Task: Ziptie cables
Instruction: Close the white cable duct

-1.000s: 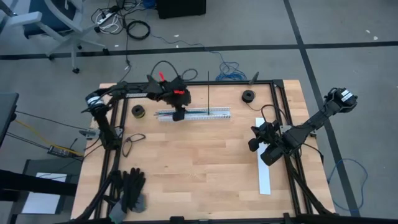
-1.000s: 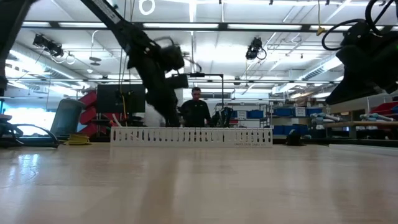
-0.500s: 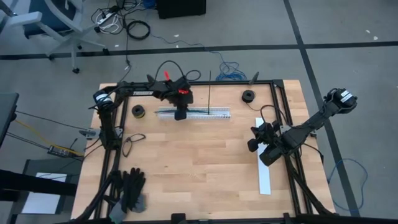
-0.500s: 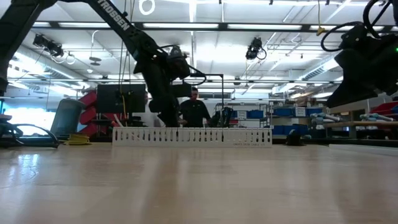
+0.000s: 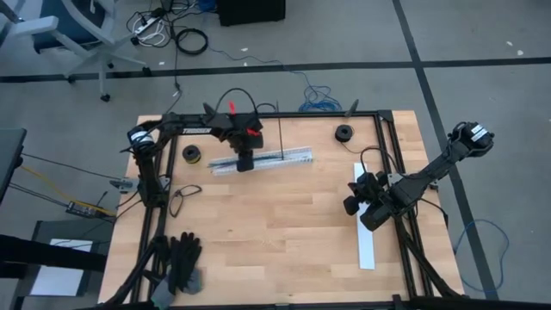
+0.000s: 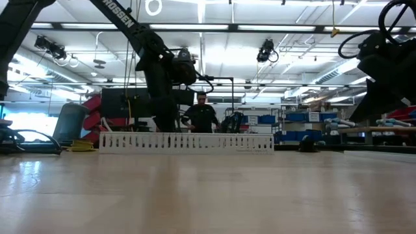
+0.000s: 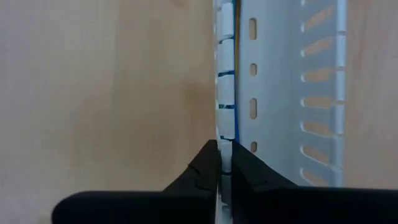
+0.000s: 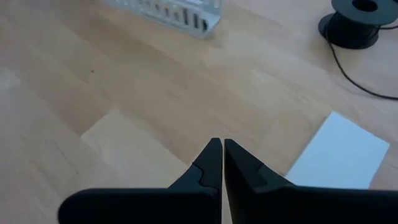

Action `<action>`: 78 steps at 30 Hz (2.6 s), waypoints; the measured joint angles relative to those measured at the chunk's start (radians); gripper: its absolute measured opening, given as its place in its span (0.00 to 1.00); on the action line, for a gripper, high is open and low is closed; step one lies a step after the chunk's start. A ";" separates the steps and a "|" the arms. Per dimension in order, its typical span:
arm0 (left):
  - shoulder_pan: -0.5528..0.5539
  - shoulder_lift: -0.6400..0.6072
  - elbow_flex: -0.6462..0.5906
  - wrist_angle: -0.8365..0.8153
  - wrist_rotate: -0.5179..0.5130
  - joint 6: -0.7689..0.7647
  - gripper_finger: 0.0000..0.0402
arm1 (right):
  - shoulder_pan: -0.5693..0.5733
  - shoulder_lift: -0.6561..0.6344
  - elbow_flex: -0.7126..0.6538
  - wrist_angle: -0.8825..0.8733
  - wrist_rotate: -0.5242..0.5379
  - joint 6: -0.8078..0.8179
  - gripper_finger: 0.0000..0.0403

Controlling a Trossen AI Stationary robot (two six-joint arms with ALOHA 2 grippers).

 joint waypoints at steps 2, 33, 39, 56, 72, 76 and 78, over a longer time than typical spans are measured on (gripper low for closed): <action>-0.015 -0.007 -0.001 -0.030 -0.017 -0.006 0.00 | 0.000 0.000 0.000 0.000 -0.007 0.001 0.00; -0.205 -0.469 -0.561 0.235 -0.205 -0.304 0.00 | 0.000 0.000 0.000 0.005 -0.017 -0.001 0.00; -0.205 -0.470 -0.561 0.313 -0.193 -0.275 0.02 | 0.000 0.000 0.000 0.005 -0.005 -0.001 0.00; -0.205 -0.470 -0.559 0.318 -0.175 -0.250 0.34 | 0.000 0.000 0.000 0.005 0.012 -0.003 0.00; -0.205 -0.470 -0.404 0.258 -0.228 -0.172 0.38 | -0.003 0.000 0.000 0.076 0.162 -0.014 0.00; -0.205 -0.470 -0.372 0.293 -0.228 -0.172 0.38 | -0.015 -0.003 0.002 0.073 0.154 -0.033 0.00; -0.205 -0.470 -0.366 0.340 -0.227 -0.172 0.38 | -0.019 -0.003 0.028 0.072 0.141 -0.053 0.00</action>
